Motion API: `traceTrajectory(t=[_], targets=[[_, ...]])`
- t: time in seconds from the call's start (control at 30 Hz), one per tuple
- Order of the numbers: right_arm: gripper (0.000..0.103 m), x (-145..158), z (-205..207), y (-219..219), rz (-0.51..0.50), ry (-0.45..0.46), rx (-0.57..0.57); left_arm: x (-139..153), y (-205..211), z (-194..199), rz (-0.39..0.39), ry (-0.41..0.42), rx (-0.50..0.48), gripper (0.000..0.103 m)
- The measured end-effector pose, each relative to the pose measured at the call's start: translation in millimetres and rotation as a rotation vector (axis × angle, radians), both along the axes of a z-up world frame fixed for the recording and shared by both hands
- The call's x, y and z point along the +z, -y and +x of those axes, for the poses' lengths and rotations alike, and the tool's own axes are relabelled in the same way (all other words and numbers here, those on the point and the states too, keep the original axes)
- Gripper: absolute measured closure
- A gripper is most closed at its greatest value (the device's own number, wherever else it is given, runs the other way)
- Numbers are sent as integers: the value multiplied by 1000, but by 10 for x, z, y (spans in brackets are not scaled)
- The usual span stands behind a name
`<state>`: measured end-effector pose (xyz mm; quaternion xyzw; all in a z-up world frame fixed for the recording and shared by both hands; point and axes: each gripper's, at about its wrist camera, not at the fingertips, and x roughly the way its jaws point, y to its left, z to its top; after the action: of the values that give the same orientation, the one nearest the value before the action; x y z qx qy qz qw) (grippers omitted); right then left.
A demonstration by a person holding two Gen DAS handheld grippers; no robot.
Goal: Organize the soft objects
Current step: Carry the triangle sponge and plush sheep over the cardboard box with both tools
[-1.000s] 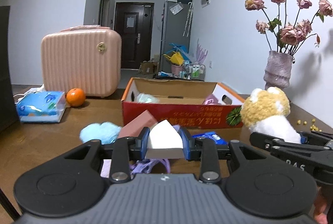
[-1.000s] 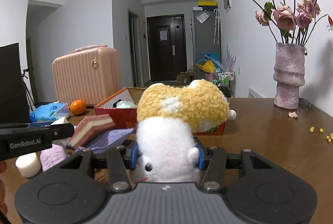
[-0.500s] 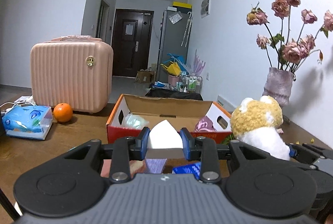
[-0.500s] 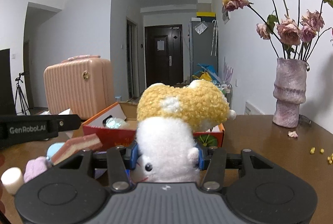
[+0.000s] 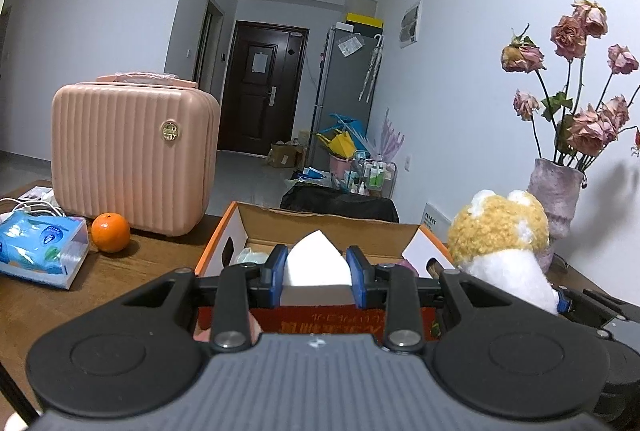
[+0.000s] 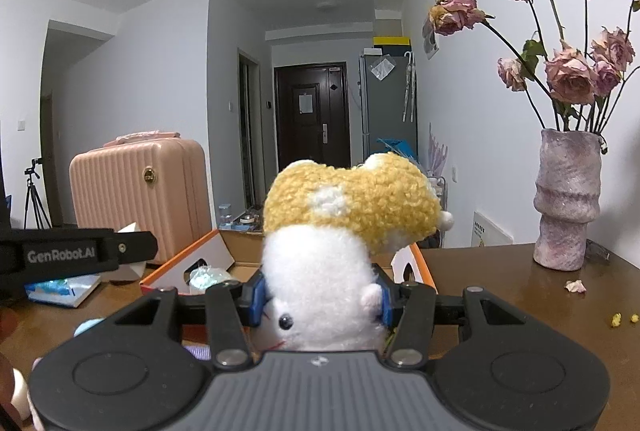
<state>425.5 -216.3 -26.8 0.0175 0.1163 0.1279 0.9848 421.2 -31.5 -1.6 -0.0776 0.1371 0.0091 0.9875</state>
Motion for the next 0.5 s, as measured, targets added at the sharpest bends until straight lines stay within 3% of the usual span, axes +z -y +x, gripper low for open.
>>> traceTrajectory(t=[0.5], targets=[[54,45,423,-139,-9,4,2,73,13,448,-20,-5,21,70]])
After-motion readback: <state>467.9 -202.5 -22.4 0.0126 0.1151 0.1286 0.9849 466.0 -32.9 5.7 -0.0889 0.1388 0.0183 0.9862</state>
